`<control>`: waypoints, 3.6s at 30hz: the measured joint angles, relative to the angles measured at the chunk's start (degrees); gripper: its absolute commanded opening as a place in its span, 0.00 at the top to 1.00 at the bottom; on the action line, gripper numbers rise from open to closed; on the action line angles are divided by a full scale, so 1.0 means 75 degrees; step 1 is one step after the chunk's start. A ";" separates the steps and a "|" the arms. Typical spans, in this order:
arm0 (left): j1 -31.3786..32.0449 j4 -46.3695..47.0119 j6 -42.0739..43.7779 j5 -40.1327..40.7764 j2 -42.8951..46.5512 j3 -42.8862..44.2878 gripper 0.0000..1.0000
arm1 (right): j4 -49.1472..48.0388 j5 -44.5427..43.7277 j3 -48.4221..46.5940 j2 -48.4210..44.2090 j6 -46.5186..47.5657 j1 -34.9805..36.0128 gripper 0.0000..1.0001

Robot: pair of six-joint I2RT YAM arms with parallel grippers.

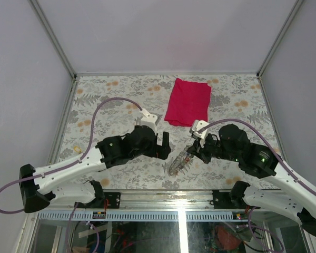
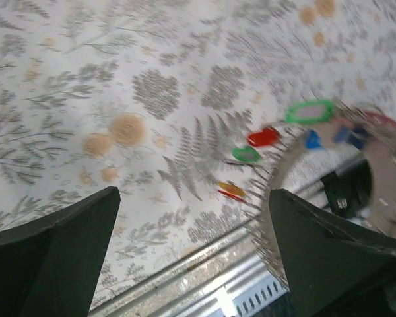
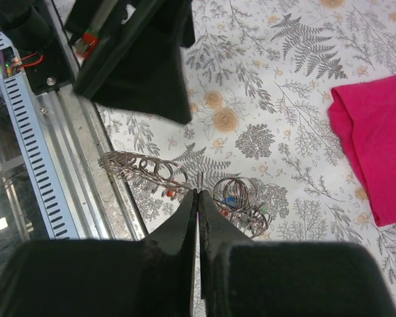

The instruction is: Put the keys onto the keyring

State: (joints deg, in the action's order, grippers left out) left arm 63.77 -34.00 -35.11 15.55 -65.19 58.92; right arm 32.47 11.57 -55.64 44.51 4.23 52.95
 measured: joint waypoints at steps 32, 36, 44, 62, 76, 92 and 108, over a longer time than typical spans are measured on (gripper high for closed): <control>-0.5861 -0.0443 -0.2474 0.1810 -0.0592 -0.1996 0.00 | 0.0192 -0.0621 -0.0490 0.1134 -0.0297 0.0000 1.00; -0.7073 -0.0338 -0.2393 0.1950 -0.0621 -0.2084 0.00 | 0.0201 -0.0589 -0.0580 0.1224 -0.0356 0.0000 1.00; -0.8891 0.0015 -0.2192 0.2197 -0.1055 -0.2203 0.04 | 0.0172 -0.0210 -0.0667 0.1227 -0.0487 0.0000 1.00; -1.0617 0.0877 -0.1565 0.2002 -0.1679 -0.2428 0.38 | 0.0143 0.0405 -0.0667 0.1157 -0.0539 0.0000 1.00; -1.0719 0.1241 -0.1521 0.1760 -0.2422 -0.2457 0.53 | 0.0149 0.0420 -0.0667 0.1116 -0.0469 0.0000 1.00; -1.0832 0.1539 -0.1495 0.1629 -0.2515 -0.2565 0.81 | 0.0149 0.0425 -0.0664 0.1113 -0.0443 0.0000 1.00; -1.0762 0.1647 -0.1300 0.0740 -0.1195 -0.2911 1.00 | 0.0140 0.0323 -0.0664 0.0909 -0.0358 0.0000 1.00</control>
State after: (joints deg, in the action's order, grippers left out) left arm -16.95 -21.65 -44.86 21.10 -74.15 37.08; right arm 33.52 14.00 -60.62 51.33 1.54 52.95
